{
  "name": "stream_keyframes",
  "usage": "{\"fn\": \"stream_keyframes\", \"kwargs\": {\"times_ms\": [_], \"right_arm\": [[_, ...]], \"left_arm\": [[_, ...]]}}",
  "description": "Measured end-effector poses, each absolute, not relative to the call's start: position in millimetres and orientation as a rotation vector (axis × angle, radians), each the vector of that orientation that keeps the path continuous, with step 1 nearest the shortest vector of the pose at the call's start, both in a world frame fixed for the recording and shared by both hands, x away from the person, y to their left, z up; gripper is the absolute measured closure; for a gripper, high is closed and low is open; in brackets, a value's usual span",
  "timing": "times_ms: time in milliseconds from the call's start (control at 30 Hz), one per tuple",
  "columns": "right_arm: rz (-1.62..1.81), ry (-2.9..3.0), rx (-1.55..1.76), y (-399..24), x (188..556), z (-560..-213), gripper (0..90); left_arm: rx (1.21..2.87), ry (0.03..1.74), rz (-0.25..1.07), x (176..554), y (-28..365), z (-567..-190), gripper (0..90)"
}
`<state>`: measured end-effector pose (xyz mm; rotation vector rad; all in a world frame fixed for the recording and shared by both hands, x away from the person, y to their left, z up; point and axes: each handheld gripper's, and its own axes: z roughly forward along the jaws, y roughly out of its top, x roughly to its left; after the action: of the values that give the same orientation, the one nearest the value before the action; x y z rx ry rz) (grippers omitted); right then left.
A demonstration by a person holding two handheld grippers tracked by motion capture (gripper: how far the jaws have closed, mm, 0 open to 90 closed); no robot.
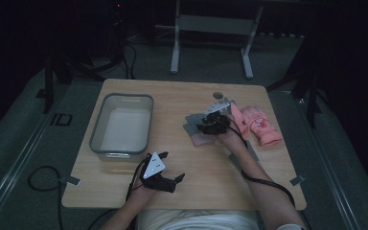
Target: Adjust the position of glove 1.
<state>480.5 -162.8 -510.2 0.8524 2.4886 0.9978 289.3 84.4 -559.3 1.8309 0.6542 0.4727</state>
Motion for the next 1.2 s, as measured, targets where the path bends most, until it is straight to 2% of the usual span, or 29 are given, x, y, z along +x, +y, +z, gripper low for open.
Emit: {"fn": "stream_keyframes", "kwargs": {"times_ms": [367, 500, 600, 767, 900, 1067, 1200], "right_arm": [[0.947, 2.485, 0.902, -158, 497, -524, 60.3], [0.834, 2.530, 0.906, -154, 502, -538, 61.2], [0.890, 2.541, 0.937, -158, 505, -542, 62.9], [0.886, 2.542, 0.923, -157, 504, -542, 71.6], [0.849, 2.539, 0.919, -151, 502, -541, 83.6], [0.842, 2.511, 0.992, -146, 500, -537, 86.2], [0.875, 2.476, 1.028, -143, 492, -521, 86.4]], "left_arm": [[1.830, 0.654, 0.469, 289, 85, -559, 0.9], [1.831, 0.652, 0.471, 289, 85, -559, 0.9], [1.830, 0.652, 0.471, 289, 85, -559, 0.8], [1.830, 0.653, 0.470, 289, 85, -559, 0.9], [1.830, 0.654, 0.469, 289, 85, -559, 0.9], [1.828, 0.654, 0.468, 289, 85, -559, 0.9], [1.829, 0.653, 0.469, 289, 85, -559, 0.9]]}}
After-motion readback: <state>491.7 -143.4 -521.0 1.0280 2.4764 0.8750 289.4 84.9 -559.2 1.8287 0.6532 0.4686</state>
